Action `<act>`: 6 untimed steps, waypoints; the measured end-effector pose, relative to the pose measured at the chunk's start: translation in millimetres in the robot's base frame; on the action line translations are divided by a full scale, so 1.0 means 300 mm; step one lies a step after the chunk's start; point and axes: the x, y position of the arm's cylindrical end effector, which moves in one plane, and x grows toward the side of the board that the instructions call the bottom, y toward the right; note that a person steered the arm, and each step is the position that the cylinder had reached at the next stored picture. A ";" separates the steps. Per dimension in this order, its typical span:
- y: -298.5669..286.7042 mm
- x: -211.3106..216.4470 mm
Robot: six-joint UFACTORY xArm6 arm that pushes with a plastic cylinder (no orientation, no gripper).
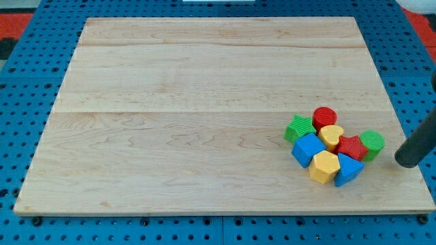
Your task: Nudge the green circle along with red star and yellow heart left a bit
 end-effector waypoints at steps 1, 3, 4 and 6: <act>-0.009 -0.001; 0.004 -0.008; 0.004 -0.008; 0.003 -0.016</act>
